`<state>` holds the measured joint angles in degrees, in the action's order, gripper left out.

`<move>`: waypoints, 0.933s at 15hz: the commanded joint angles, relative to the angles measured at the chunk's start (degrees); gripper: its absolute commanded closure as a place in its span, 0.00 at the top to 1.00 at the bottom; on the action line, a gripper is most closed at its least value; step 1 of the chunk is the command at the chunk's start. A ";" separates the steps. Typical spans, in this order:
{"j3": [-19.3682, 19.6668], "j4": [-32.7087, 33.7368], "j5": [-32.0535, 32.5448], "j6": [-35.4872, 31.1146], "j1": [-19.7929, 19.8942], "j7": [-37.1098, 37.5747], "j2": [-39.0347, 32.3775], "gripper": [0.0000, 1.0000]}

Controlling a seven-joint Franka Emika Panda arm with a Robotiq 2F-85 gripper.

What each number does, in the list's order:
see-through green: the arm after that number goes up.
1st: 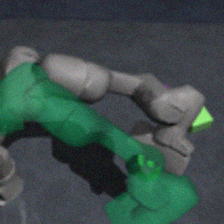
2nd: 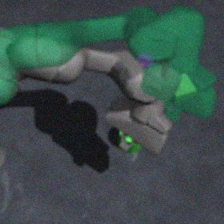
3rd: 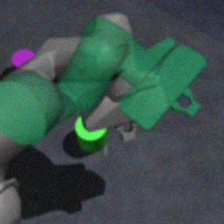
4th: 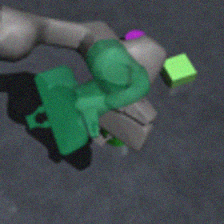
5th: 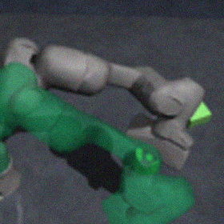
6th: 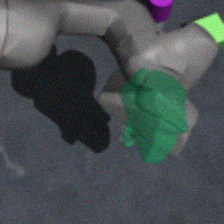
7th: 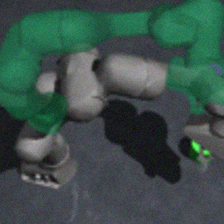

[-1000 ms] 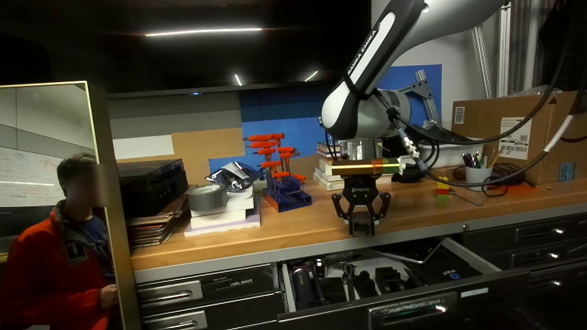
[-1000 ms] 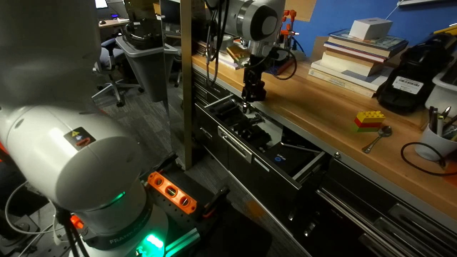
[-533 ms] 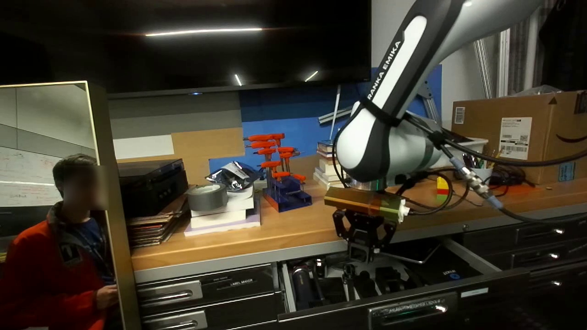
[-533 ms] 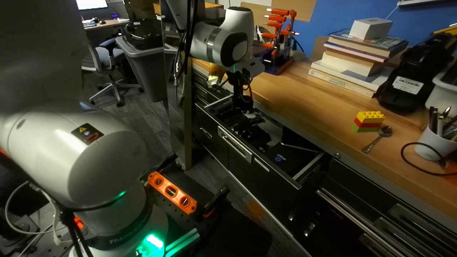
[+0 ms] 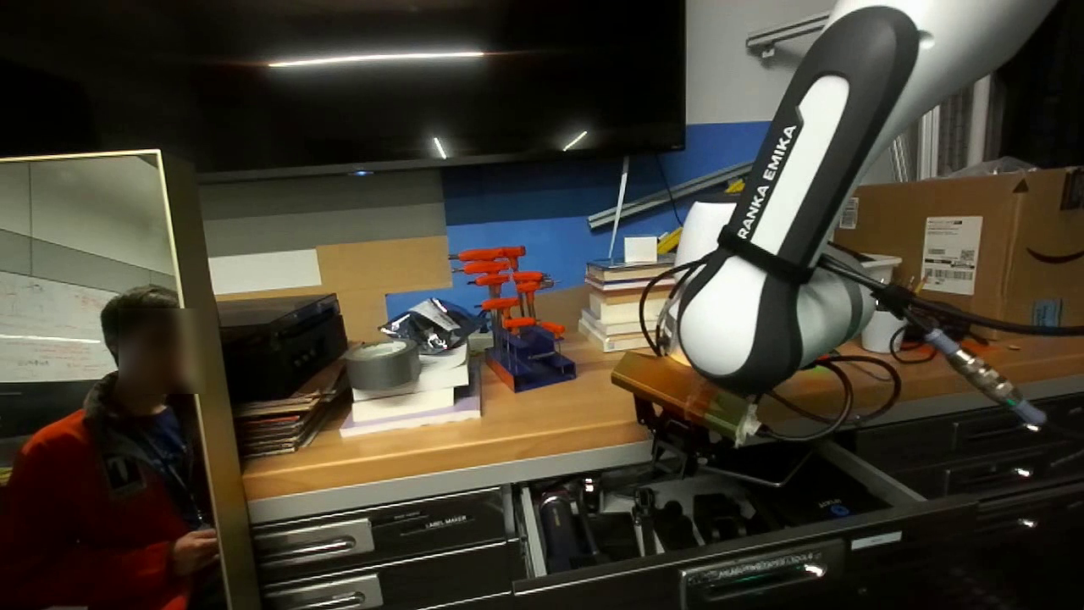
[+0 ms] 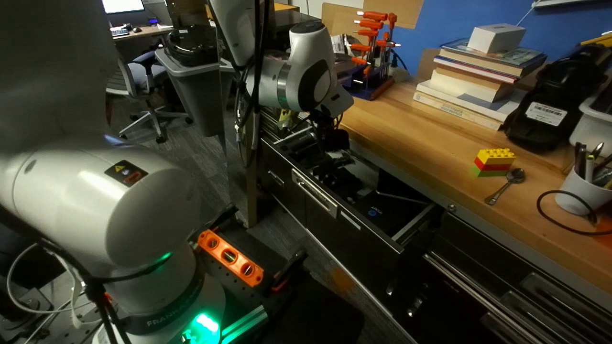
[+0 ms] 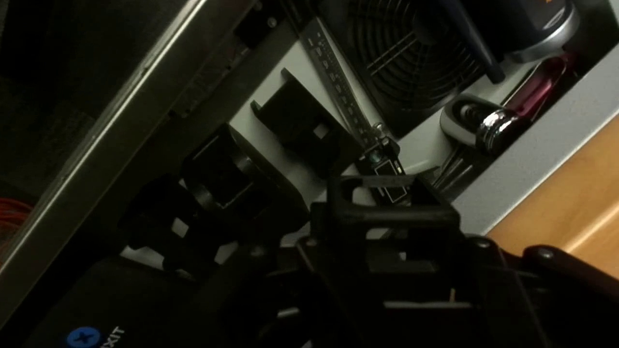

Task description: Place the black objects inside the open drawer, push the drawer closed

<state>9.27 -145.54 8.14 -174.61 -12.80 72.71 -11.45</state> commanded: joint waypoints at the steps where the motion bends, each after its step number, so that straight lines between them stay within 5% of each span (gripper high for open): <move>1: 5.50 -1.24 2.74 -6.26 -4.14 6.84 -1.66 0.25; 9: 12.38 -2.20 -2.21 -16.24 -14.01 14.87 -8.40 0.25; 14: 17.20 -2.95 -12.05 -25.46 -22.45 18.92 -14.10 0.25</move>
<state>23.40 -147.86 1.31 -194.12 -30.19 89.04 -22.64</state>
